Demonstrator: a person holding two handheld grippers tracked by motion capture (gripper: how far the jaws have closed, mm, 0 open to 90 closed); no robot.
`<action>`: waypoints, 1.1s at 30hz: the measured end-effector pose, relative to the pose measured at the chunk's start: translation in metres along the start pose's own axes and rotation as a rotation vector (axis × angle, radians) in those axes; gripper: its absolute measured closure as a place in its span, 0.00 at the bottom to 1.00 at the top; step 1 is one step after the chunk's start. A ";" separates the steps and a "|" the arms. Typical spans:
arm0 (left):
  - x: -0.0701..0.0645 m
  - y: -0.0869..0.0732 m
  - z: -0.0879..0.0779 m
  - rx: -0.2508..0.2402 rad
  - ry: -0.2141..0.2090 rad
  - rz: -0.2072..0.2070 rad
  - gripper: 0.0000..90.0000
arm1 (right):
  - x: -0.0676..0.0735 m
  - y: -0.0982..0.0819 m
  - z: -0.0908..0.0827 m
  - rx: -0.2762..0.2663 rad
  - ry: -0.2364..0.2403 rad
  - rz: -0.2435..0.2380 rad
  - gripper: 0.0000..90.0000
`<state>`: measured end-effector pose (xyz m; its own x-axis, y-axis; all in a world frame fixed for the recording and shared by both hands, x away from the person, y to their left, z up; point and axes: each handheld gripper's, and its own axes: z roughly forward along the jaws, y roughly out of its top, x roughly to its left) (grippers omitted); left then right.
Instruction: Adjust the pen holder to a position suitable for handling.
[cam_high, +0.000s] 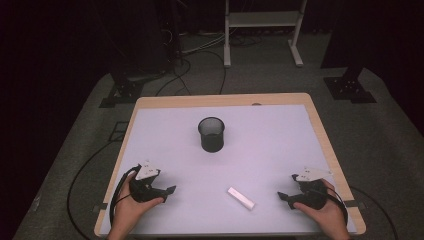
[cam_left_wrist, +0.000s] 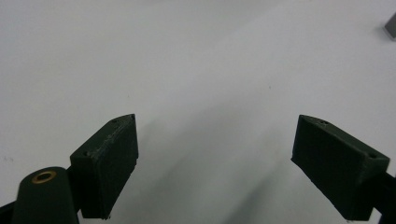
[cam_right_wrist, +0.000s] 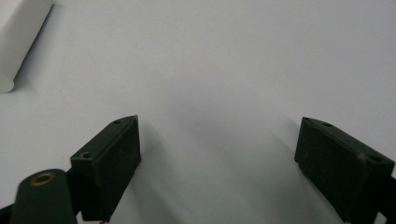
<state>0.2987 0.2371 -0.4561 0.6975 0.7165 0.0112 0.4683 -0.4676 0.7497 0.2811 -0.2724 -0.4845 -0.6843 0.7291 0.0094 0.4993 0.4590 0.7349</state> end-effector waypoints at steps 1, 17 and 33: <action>0.000 0.000 0.000 0.000 0.000 0.000 0.15 | 0.000 0.000 0.000 0.000 0.000 0.000 0.15; 0.008 0.028 -0.003 -0.033 -0.010 -0.003 0.18 | 0.000 0.000 0.000 0.000 0.001 0.001 0.15; 0.013 0.051 -0.003 -0.057 -0.004 0.007 0.22 | 0.000 0.000 0.000 0.002 -0.002 -0.003 0.15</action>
<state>0.3304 0.2240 -0.4155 0.7029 0.7111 0.0143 0.4319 -0.4427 0.7858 0.2812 -0.2721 -0.4843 -0.6844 0.7291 0.0061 0.4988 0.4621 0.7332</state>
